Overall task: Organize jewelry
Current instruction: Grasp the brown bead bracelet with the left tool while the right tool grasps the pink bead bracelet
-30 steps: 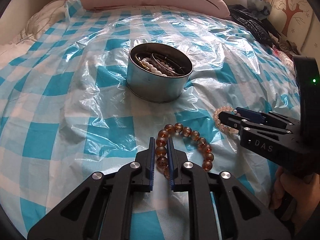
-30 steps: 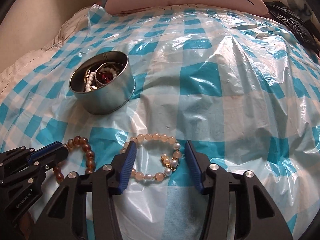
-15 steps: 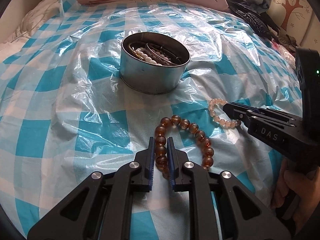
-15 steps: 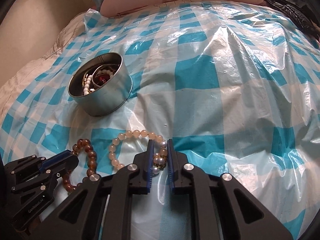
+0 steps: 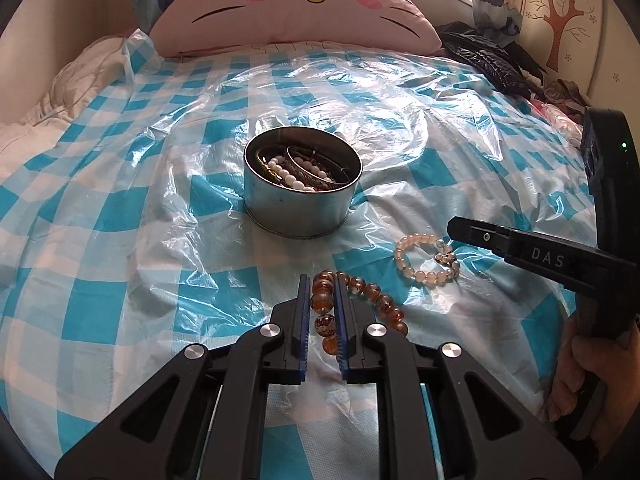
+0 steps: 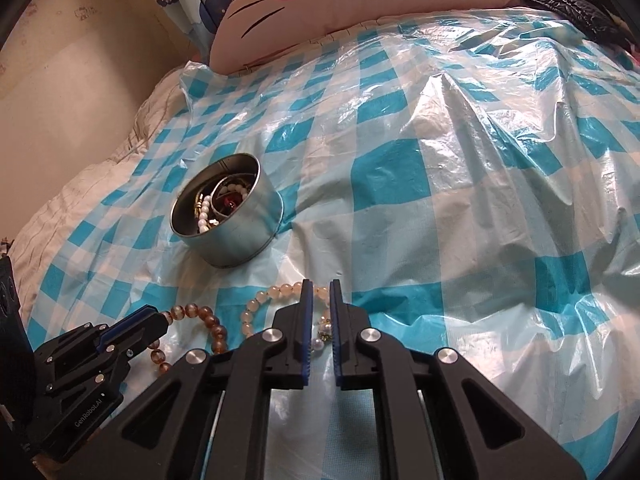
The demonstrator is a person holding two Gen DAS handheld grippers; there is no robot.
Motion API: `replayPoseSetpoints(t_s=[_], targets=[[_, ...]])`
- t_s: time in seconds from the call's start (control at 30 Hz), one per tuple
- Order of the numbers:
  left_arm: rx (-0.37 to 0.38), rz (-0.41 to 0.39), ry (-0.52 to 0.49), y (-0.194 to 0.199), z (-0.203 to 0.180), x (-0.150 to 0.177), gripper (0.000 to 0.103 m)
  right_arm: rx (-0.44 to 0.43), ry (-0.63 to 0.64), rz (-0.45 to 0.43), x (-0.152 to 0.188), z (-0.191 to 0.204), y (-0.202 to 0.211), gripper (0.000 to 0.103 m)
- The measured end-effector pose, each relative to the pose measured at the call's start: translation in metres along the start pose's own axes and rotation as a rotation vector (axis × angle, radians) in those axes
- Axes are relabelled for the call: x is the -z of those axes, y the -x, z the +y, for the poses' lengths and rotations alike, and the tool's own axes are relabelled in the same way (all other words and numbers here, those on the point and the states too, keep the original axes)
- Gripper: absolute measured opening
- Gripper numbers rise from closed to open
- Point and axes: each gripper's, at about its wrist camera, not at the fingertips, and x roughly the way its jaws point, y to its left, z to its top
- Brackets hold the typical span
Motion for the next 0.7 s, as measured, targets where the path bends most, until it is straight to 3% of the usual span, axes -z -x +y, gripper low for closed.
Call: replayPoseSetpoints(t_s=[0.27, 0.3, 0.33, 0.37, 0.47, 0.57, 0.6, 0.63, 0.7], targets=[[-0.005, -0.006, -0.008, 0.001, 0.0, -0.001, 0.011, 0.015, -0.01, 0.01, -0.001, -0.001, -0.002, 0.012], [-0.004, -0.004, -0.009, 0.0, 0.0, -0.001, 0.011, 0.026, -0.005, 0.024, 0.0, 0.0, -0.006, 0.017], [-0.005, -0.003, -0.009, 0.0, 0.0, -0.001, 0.011, 0.036, 0.005, 0.036, 0.001, 0.001, -0.009, 0.036], [-0.005, -0.001, -0.009, 0.0, 0.0, 0.0, 0.011, 0.05, 0.022, 0.043, 0.002, 0.004, -0.011, 0.048], [-0.003, 0.028, -0.007, -0.006, 0.001, 0.001, 0.011, 0.107, 0.104, 0.086, 0.006, 0.019, -0.022, 0.048], [-0.008, 0.131, 0.003, -0.025, 0.002, 0.005, 0.012, 0.165, 0.165, 0.117, 0.01, 0.027, -0.032, 0.046], [-0.003, 0.161, 0.01, -0.032, 0.003, 0.007, 0.014, 0.162, 0.177, 0.118, 0.011, 0.029, -0.032, 0.04], [0.0, 0.167, 0.016, -0.034, 0.004, 0.007, 0.015, 0.149, 0.188, 0.122, 0.012, 0.031, -0.032, 0.025], [0.004, 0.166, 0.017, -0.034, 0.005, 0.008, 0.015, 0.142, 0.213, 0.126, 0.013, 0.036, -0.033, 0.014]])
